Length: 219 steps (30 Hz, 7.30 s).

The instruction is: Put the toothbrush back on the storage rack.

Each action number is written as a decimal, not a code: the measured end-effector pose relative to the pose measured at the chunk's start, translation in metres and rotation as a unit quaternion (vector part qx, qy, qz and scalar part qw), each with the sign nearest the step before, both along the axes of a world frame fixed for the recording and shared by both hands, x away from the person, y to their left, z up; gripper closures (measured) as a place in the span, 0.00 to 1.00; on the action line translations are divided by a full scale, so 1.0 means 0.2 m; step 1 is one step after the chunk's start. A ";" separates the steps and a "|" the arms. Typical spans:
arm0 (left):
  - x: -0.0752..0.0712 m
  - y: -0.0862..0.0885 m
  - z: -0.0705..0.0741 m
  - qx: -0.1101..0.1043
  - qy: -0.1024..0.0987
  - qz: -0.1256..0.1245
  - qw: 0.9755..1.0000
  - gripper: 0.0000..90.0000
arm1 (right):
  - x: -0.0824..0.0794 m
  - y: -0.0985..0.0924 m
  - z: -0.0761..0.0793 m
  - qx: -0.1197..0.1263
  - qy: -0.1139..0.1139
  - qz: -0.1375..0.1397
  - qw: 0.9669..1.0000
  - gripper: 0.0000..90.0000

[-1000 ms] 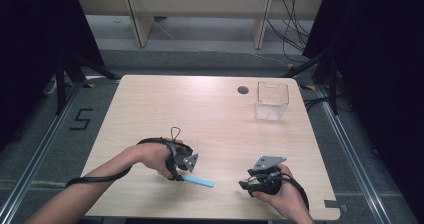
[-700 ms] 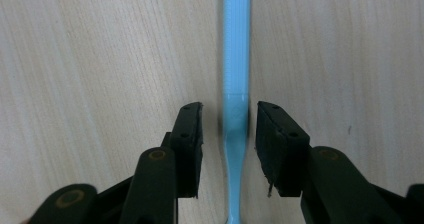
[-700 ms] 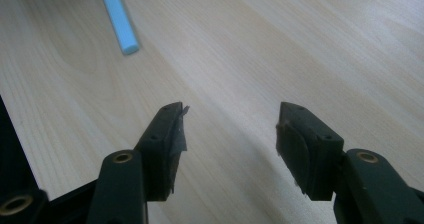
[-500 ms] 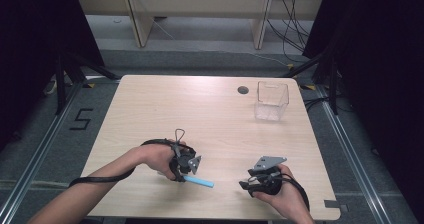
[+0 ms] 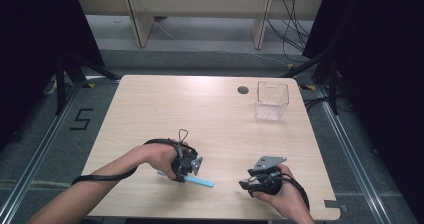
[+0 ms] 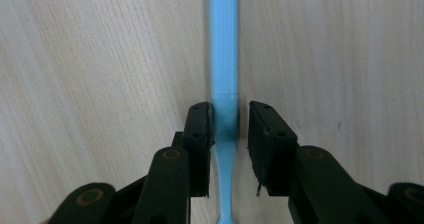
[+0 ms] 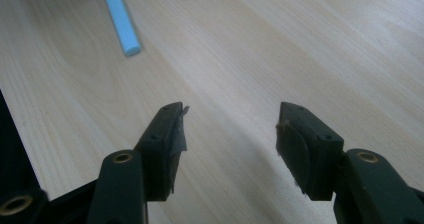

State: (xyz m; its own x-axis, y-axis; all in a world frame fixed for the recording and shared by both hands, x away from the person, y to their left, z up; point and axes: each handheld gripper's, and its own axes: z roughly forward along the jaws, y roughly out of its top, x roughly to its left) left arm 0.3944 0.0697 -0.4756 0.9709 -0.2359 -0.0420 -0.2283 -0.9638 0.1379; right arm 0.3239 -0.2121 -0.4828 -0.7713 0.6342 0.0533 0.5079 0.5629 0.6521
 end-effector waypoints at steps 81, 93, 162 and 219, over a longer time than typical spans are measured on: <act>0.00 0.03 0.09 -0.002 -0.014 -0.011 1.000 0.87 | 0.03 0.22 0.06 0.014 0.002 0.061 0.998 0.51; 0.00 0.01 0.11 0.002 -0.018 -0.014 1.000 0.87 | 0.04 0.31 0.06 0.015 0.004 0.086 0.996 0.50; -0.02 -0.06 0.14 -0.001 0.011 -0.047 0.999 0.87 | 0.11 0.57 -0.03 -0.005 0.007 0.179 0.984 0.84; -0.05 0.36 0.10 -0.417 -0.045 0.232 0.878 0.41 | 0.14 0.23 0.08 0.145 -0.158 -0.067 0.974 0.87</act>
State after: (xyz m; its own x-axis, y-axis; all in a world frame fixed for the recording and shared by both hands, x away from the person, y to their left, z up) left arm 0.3850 0.1419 -0.4548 0.9609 0.2741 0.0388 0.1169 -0.5289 0.8406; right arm 0.3514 -0.1668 -0.4659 -0.6892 0.7243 0.0190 0.3125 0.2736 0.9097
